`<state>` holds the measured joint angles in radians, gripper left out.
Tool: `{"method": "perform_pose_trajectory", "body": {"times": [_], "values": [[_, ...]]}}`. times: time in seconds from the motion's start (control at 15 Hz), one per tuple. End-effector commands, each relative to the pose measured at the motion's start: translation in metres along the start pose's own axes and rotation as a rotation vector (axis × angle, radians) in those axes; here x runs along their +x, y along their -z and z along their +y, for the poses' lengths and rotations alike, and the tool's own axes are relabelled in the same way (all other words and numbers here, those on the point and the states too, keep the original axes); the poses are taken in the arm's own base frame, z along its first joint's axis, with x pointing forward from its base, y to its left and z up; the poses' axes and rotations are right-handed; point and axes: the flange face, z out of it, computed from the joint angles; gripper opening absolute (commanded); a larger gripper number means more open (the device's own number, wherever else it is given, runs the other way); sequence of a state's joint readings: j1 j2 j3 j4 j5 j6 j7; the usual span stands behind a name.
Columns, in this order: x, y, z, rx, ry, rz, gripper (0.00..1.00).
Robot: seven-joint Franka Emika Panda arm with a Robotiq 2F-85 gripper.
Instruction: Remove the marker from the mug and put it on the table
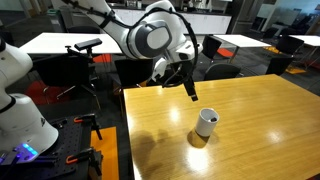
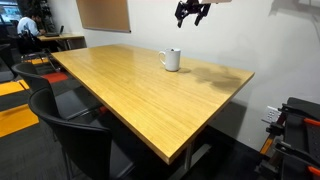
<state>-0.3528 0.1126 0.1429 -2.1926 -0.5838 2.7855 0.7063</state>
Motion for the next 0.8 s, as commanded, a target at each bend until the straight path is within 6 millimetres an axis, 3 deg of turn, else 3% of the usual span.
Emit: {"method": "perform_pose_trajectory", "body": {"times": [0.0,0.2,0.73], "values": [[0.015,-0.02,-0.008,0.012,-0.039,0.008,1.0],[0.019,-0.035,-0.011,0.015,-0.041,-0.002,0.99],[0.03,-0.059,-0.012,0.02,-0.08,-0.007,0.83]]}}
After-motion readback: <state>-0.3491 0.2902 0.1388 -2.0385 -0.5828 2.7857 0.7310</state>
